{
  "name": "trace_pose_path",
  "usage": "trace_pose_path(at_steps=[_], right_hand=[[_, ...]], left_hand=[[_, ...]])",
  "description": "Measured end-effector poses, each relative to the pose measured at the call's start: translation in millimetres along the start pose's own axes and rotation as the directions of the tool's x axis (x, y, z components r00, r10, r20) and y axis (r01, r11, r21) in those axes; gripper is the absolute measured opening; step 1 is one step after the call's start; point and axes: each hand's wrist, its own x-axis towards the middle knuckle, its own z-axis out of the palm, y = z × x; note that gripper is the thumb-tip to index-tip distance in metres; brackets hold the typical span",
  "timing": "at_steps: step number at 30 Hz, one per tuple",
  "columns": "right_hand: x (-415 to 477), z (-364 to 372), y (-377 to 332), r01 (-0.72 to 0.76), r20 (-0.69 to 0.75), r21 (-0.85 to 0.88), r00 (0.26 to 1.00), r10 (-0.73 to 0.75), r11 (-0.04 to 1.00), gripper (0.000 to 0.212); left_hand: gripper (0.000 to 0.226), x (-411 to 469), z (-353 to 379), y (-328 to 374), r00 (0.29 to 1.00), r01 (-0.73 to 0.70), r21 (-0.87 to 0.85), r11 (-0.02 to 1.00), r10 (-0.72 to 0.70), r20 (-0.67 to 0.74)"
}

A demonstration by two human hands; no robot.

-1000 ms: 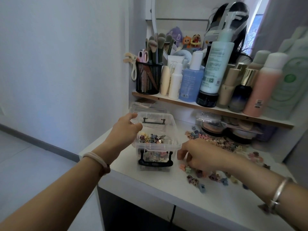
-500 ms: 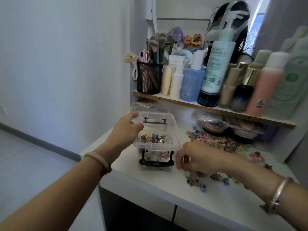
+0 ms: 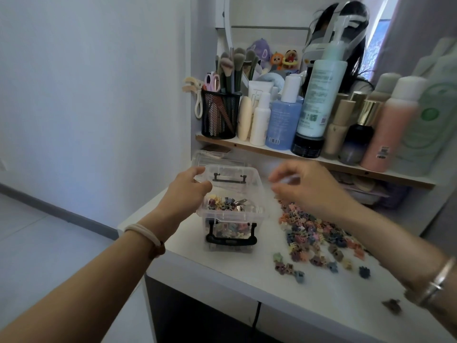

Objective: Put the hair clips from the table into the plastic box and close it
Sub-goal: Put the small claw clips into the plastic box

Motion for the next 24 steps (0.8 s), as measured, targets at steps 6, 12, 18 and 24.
trace_pose_path(at_steps=[6,12,18,24], right_hand=[[-31,26,10,0.018,0.432,-0.446,0.88,0.198,0.895,0.029],[-30,37,12,0.072,0.374,-0.483,0.918,0.131,0.873,0.019],[-33,32,11,0.071,0.461,-0.452,0.872,0.164,0.889,0.02],[-18,23,4,-0.053,0.065,-0.315,0.995,0.077,0.948,0.013]], left_hand=[[0.046,-3,0,1,1.0,0.01,-0.018,1.0,-0.01,0.014],[0.047,-9,-1,2,1.0,-0.002,0.003,1.0,0.002,0.016],[0.046,-11,-2,2,1.0,-0.007,0.009,1.0,0.006,0.011],[0.046,-17,-3,2,1.0,-0.011,0.018,1.0,0.011,0.011]])
